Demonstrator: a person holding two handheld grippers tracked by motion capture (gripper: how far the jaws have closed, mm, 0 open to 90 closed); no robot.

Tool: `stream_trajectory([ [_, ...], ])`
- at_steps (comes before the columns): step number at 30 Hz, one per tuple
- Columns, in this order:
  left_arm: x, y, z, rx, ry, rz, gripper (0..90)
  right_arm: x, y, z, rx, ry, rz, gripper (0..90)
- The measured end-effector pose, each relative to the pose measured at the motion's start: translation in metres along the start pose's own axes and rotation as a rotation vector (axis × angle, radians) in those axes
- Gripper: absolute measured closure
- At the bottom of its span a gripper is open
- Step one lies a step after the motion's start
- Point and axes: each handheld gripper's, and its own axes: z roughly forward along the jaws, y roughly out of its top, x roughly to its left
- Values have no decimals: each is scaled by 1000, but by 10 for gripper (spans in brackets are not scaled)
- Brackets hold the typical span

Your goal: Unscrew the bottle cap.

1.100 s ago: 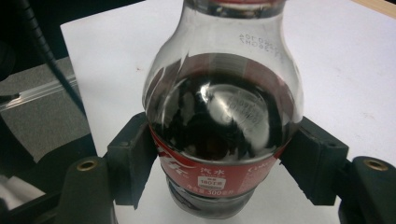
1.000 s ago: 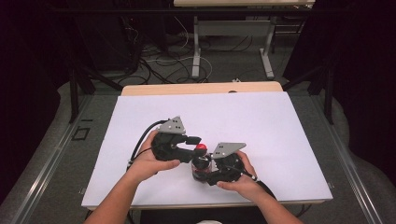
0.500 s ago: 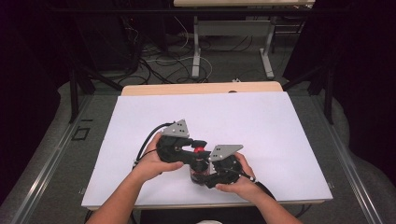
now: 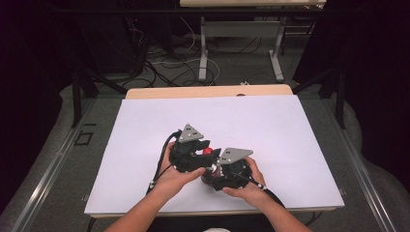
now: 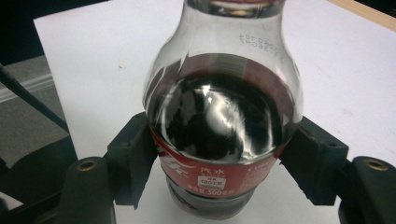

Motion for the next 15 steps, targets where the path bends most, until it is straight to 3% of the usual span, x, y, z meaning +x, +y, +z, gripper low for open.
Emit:
stream_trajectory([
  [5, 16, 3, -11, -13, -85, 27, 435, -3, 0, -2, -13, 16, 18, 308],
  [7, 24, 4, -15, 11, -153, 46, 435, -4, 0, -3, -17, 31, 19, 308],
  [8, 26, 3, -15, 0, -174, 60, 439, -3, 1, -3, -16, 41, 22, 308],
  [12, 37, 3, -15, 44, -271, 132, 480, -3, 1, -2, -13, 67, 12, 308],
  [15, 42, 1, -11, 47, -351, 148, 511, -3, 1, -1, -9, 97, 7, 308],
])
